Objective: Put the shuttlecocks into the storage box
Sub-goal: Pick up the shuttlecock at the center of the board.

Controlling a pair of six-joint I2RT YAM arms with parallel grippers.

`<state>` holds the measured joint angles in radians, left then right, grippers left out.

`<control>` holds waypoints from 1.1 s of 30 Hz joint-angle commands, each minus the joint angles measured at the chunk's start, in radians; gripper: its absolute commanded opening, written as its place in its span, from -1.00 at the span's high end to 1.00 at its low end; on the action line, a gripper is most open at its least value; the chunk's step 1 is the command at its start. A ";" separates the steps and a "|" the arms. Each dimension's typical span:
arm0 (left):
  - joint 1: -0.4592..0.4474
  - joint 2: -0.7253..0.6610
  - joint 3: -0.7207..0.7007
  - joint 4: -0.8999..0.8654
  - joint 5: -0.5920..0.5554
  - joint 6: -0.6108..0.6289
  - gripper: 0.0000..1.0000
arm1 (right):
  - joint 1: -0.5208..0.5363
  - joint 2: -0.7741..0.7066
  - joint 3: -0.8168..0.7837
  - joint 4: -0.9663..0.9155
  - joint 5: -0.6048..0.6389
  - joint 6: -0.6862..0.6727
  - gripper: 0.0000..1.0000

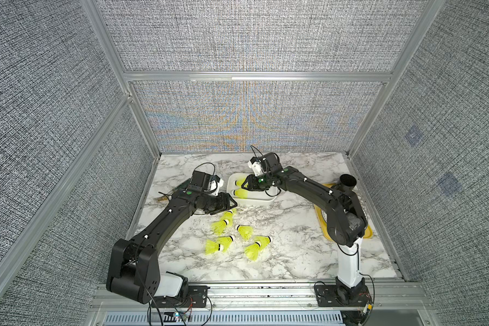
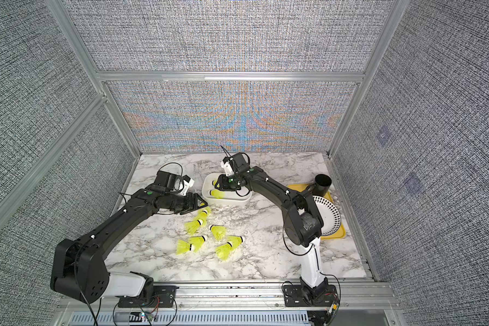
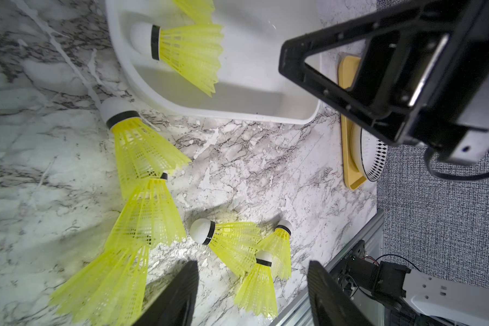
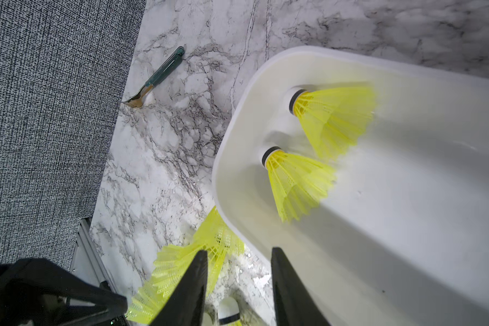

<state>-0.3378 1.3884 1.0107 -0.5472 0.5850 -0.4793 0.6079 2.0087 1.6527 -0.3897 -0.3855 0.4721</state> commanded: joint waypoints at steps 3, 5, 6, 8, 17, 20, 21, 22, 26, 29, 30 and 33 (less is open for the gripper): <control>0.000 -0.030 -0.020 -0.006 0.030 0.003 -0.29 | 0.017 -0.103 -0.106 0.038 0.037 0.043 0.21; 0.000 -0.041 -0.030 -0.016 0.041 0.005 -0.29 | 0.031 -0.146 -0.151 0.046 0.048 0.053 0.21; -0.001 -0.045 -0.035 -0.018 0.046 0.003 -0.29 | 0.038 -0.163 -0.173 0.047 0.052 0.057 0.21; -0.003 -0.066 -0.048 -0.024 0.052 -0.001 -0.29 | 0.054 -0.202 -0.212 0.048 0.062 0.064 0.21; -0.024 -0.176 -0.116 -0.075 0.019 -0.033 -0.28 | 0.156 -0.286 -0.323 0.005 0.131 0.049 0.21; -0.032 -0.222 -0.146 -0.090 -0.005 -0.049 -0.28 | 0.185 -0.298 -0.363 0.019 0.125 0.073 0.21; -0.033 -0.234 -0.155 -0.091 -0.004 -0.053 -0.28 | 0.193 -0.302 -0.377 0.028 0.119 0.084 0.21; -0.035 -0.246 -0.163 -0.099 -0.006 -0.056 -0.28 | 0.204 -0.307 -0.394 0.037 0.115 0.097 0.21; -0.047 -0.292 -0.181 -0.142 -0.020 -0.056 -0.28 | 0.251 -0.323 -0.450 0.069 0.105 0.155 0.21; -0.052 -0.323 -0.192 -0.171 -0.028 -0.059 -0.28 | 0.284 -0.325 -0.494 0.100 0.097 0.211 0.20; -0.053 -0.331 -0.193 -0.180 -0.031 -0.060 -0.27 | 0.293 -0.322 -0.506 0.112 0.097 0.227 0.20; -0.061 -0.358 -0.201 -0.199 -0.032 -0.065 -0.27 | 0.310 -0.325 -0.540 0.145 0.106 0.289 0.17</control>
<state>-0.3927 1.0447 0.8135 -0.7094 0.5652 -0.5358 0.9100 1.6882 1.1294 -0.2989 -0.2874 0.6792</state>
